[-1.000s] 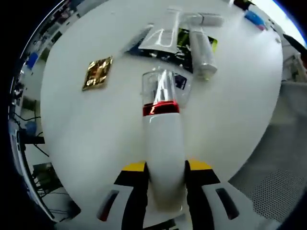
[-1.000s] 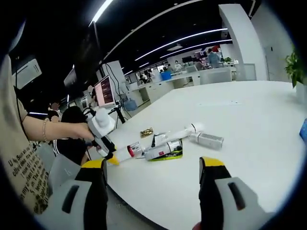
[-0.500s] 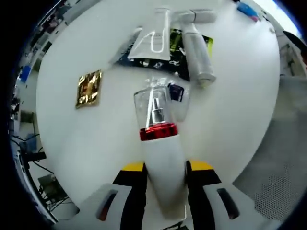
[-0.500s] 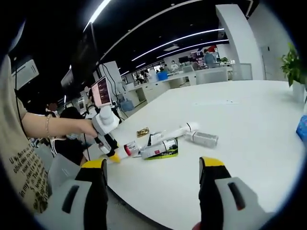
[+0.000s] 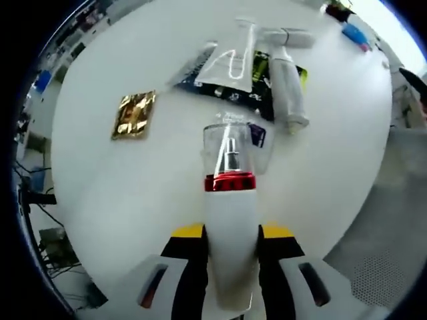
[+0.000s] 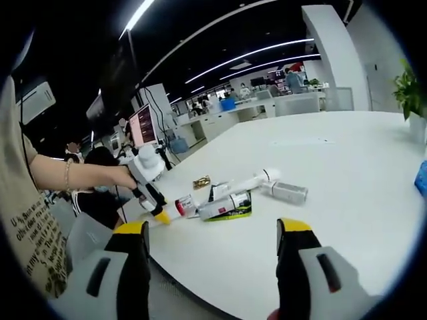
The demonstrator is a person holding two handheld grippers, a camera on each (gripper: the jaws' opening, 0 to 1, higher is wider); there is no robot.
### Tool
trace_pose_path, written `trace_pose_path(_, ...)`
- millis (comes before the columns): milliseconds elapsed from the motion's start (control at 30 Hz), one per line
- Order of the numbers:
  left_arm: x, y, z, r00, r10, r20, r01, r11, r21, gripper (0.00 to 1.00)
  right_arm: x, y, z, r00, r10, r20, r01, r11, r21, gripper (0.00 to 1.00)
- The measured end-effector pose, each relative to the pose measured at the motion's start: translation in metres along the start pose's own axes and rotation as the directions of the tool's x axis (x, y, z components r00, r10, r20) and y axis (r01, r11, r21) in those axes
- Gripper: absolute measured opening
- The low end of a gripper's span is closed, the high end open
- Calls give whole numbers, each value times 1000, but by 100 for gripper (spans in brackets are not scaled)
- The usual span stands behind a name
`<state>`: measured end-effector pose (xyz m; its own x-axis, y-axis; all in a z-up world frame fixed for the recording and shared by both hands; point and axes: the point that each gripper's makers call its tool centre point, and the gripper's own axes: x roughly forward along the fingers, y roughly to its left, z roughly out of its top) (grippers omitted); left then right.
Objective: Arrange the skincare products in the storage area until every visible bottle or jar stands upright without overlapping.
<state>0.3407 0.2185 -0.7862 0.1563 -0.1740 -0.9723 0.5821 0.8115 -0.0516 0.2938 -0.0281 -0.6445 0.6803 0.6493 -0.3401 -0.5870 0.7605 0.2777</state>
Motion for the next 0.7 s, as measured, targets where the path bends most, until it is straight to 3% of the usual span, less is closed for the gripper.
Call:
trace_pose_path(100, -5, -6, -1, 996, -54, 73, 59, 996, -68, 24, -1, 1, 2, 1000, 2, 1, -2, 1000, -5, 78)
trace_pose_path(200, -11, -9, 1, 977, -122, 175, 152, 974, -167, 23, -1, 3, 3, 1000, 4, 3, -4, 1000, -13, 78)
trace_pose_path(400, -29, -14, -1, 938, -171, 302, 254, 931, -262, 23, 0, 12, 3, 1000, 23, 4, -23, 1000, -17, 78)
trace_pose_path(500, -39, -19, -1, 906, -197, 376, 326, 891, -317, 23, 1, 17, 1, 999, 33, 0, -33, 999, -17, 78)
trace_pose_path(700, -62, -33, 10, 832, -238, 501, 438, 837, -329, 24, 3, 24, 3, 998, 59, 3, -59, 998, -21, 79)
